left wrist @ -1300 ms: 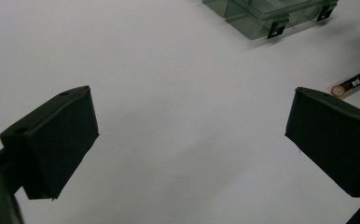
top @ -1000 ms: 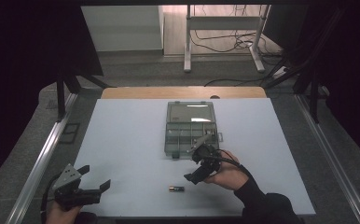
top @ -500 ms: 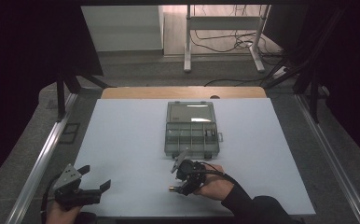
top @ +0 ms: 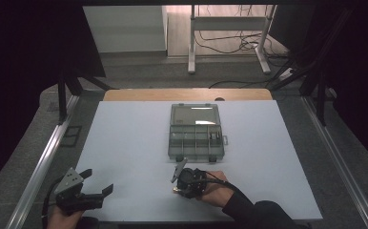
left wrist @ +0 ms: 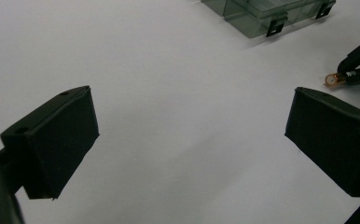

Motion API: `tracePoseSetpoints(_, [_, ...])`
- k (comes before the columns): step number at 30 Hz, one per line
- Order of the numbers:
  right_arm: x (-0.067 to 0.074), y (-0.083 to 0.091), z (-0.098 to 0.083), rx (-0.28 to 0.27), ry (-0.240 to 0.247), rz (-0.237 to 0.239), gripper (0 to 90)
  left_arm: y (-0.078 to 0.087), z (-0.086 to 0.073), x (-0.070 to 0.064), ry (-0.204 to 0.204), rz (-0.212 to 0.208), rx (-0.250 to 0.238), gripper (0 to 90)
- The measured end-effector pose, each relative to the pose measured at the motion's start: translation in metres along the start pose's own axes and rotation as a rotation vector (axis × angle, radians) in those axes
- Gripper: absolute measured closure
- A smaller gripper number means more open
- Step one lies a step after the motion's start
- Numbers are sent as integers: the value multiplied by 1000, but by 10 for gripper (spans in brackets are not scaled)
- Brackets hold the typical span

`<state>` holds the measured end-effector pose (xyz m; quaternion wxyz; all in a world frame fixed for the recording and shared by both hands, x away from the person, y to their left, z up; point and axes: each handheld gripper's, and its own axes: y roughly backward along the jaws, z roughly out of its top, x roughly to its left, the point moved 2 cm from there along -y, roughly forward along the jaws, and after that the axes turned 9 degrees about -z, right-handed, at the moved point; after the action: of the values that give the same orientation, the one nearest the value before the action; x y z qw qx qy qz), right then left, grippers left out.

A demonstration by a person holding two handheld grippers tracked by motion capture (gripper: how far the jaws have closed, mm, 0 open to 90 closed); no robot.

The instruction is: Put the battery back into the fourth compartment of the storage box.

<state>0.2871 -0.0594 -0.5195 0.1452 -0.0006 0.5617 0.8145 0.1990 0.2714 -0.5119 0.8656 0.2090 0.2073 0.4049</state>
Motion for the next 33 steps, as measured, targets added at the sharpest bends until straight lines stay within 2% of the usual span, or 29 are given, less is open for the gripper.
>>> tracePoseSetpoints(3, [-4, 6, 0, -28, -22, -2, 764, 0, 0, 0, 1, 0, -1, 29])
tracePoseSetpoints(33, [-47, 34, -11, -94, -157, -79, 764, 0, 0, 1, 6, -3, -2, 29])
